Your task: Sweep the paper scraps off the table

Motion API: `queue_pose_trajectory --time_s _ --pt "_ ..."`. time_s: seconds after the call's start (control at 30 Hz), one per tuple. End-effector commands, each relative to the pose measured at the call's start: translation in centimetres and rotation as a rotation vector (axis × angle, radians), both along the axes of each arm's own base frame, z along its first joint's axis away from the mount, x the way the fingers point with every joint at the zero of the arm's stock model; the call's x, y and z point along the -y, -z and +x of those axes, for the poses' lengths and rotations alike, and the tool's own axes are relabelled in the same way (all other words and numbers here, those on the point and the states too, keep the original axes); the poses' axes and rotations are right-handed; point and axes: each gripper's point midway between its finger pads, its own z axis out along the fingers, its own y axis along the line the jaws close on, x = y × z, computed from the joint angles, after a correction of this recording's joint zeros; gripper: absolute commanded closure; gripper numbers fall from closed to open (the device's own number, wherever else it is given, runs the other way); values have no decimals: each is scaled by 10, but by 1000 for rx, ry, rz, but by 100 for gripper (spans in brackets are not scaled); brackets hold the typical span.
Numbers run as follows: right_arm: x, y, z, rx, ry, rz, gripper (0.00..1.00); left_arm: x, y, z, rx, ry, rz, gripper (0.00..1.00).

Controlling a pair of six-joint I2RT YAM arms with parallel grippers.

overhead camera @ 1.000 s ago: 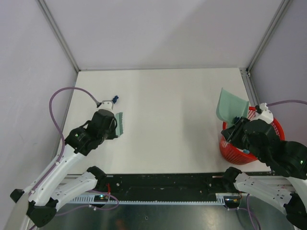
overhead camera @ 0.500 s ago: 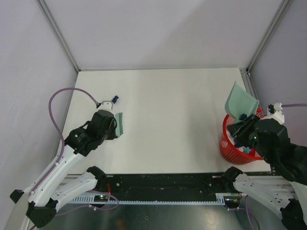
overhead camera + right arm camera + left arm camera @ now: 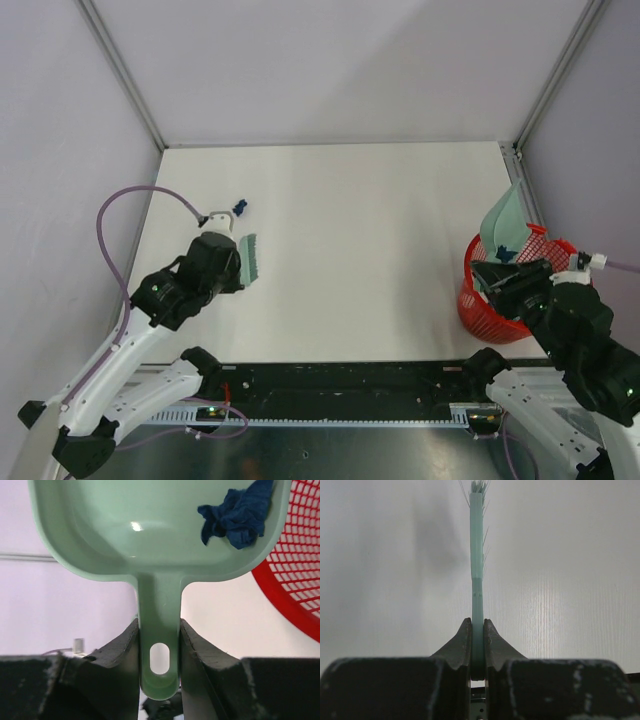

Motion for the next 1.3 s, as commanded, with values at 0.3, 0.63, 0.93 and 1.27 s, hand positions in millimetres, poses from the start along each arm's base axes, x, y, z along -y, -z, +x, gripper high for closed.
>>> queue_pose_trajectory --time_s 0.3,0.63,0.93,1.27 --pt "3 -22 3 194 111 574 100 4 -11 5 62 -12 -25 100" --pt "10 -24 0 351 99 764 100 6 -11 3 67 -1 -24 100" --pt "7 -48 1 506 47 865 100 7 -12 3 69 2 -25 100" --pt "3 -69 -6 623 -10 816 100 6 -12 3 70 -1 -25 100"
